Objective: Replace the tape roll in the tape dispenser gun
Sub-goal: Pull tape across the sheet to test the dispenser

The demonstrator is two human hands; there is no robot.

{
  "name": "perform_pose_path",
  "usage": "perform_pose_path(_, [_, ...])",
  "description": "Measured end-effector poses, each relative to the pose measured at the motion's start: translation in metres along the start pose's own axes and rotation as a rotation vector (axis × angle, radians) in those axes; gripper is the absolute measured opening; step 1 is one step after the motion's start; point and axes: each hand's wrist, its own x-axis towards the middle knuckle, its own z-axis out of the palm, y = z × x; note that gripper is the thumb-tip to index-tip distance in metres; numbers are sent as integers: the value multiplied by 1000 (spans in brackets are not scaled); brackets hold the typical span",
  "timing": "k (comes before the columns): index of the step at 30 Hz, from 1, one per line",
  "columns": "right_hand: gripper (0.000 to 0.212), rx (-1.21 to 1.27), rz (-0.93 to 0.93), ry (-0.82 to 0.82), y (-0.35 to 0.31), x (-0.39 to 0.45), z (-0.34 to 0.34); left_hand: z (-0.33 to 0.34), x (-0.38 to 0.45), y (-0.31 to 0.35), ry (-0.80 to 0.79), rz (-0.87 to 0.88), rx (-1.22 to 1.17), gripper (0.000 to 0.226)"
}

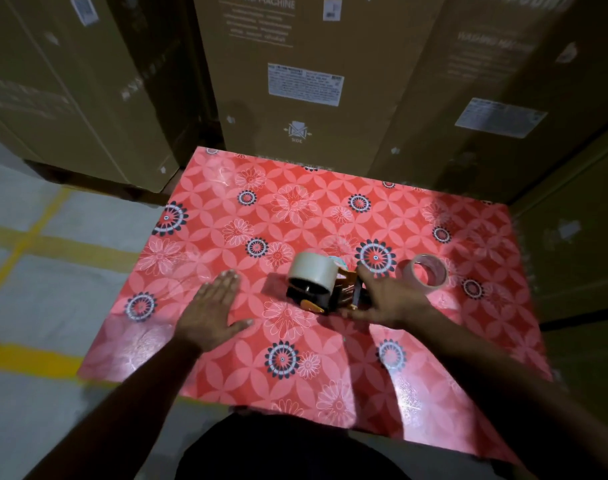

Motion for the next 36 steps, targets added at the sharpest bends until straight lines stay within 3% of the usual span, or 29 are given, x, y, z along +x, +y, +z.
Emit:
perform_pose_path(3, [78,-350,-97,64,-28,-7,0,1,0,3,14,-1,-12,105])
perform_pose_path(5, [77,-456,-85,69,-41,-6,1,2,-1,4,17,1,-11,108])
perform_pose_path(10, [72,-317,206,132,-23,39,-37,0,0,4,3,-2,1,110])
perform_pose_path(16, [69,-230,282,177,-13,42,-38,-4,2,5,-12,-14,33,111])
perform_pose_path(20, [67,140,365,310,-17,29,-10,-5,3,10,7,-25,34,110])
perform_pose_path(24, [51,991,442,353,-46,19,10,-5,3,11,23,-12,0,112])
perform_pose_path(26, [48,1555,461,209,-61,13,14,-5,4,9,16,-16,-6,117])
perform_pose_path(28, [48,1872,447,8,-68,5,16,-6,5,10,13,-20,-21,123])
perform_pose_path(31, [48,2054,459,-24,-66,1,24,-8,6,12,-7,-33,-45,126])
perform_pose_path(36, [50,1951,508,-38,-51,11,34,-9,8,13,-38,-67,-56,127])
